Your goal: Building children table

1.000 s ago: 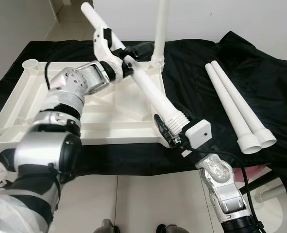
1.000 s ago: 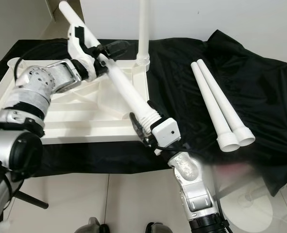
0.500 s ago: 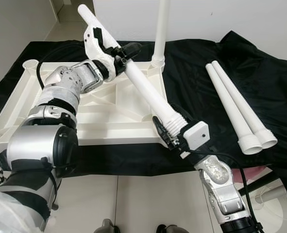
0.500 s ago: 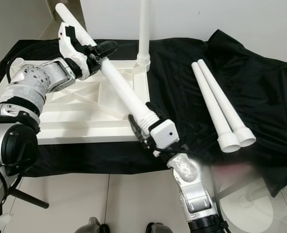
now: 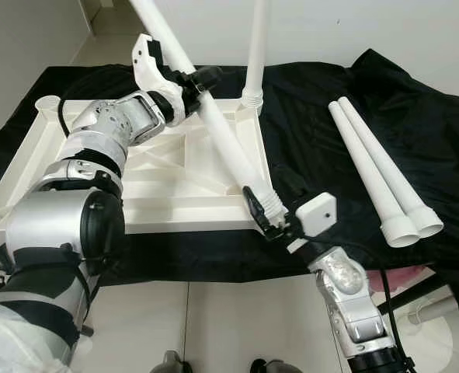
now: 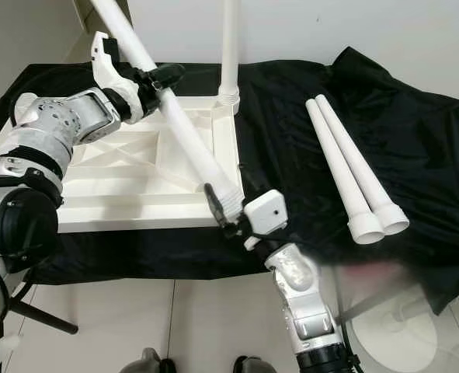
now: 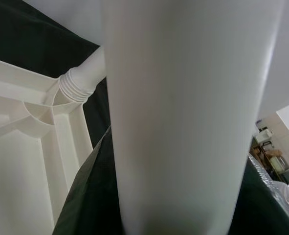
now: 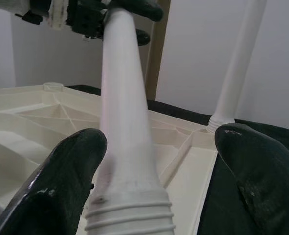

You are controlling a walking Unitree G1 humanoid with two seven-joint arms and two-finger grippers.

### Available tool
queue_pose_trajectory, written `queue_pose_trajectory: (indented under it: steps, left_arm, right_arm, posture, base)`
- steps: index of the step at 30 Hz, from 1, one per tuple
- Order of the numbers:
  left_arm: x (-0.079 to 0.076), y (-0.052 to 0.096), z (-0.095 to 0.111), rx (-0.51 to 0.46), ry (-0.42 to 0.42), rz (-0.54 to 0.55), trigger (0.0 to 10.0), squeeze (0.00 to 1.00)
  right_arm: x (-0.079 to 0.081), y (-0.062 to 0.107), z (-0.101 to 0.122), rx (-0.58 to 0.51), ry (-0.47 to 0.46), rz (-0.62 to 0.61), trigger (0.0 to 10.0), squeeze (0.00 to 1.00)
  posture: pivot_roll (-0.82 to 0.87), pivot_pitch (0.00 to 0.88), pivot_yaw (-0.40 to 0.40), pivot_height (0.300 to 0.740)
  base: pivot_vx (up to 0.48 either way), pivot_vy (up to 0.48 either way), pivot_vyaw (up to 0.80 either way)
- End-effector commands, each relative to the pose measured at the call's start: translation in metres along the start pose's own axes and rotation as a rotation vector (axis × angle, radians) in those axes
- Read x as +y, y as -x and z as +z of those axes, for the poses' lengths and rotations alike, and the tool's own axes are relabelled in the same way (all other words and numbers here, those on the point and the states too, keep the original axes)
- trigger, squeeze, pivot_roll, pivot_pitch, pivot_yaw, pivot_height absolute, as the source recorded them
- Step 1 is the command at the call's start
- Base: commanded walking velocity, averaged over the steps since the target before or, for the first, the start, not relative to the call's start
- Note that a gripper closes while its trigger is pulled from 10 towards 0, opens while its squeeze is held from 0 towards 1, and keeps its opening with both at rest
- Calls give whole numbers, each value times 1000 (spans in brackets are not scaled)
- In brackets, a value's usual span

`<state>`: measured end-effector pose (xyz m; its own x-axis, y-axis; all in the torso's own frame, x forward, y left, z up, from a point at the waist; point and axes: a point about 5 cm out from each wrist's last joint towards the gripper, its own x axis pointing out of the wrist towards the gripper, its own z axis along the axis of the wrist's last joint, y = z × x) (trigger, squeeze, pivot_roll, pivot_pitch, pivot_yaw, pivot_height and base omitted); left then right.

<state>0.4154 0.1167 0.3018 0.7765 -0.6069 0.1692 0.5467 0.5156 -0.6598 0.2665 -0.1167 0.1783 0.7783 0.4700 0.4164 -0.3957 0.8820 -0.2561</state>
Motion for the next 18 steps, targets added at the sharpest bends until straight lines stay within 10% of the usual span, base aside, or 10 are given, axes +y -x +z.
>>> queue_pose_trajectory:
  steps: [1,11,12,18]
  left_arm:
    - [-8,-1,9,-23,-19,-65,10000,0]
    - [-12,0,21,-77,-72,-67,10000,0]
    - [-15,-1,24,-87,-102,-75,10000,0]
    - [-41,-6,42,-221,-248,-143,10000,0]
  right_arm:
    - [-1,3,-4,17,-28,-11,10000,1000]
    - [-12,7,-8,54,-49,-99,10000,1000]
    - [-13,6,-9,64,-57,-106,10000,0]
    - [-23,-6,-16,201,-96,-188,10000,0]
  posture:
    - [-94,92,55,740]
    - [-99,94,52,740]
    - [-98,93,49,740]
    - [-89,87,41,740]
  base:
    - [0,0,0]
    - [0,0,0]
    - [0,0,0]
    - [0,0,0]
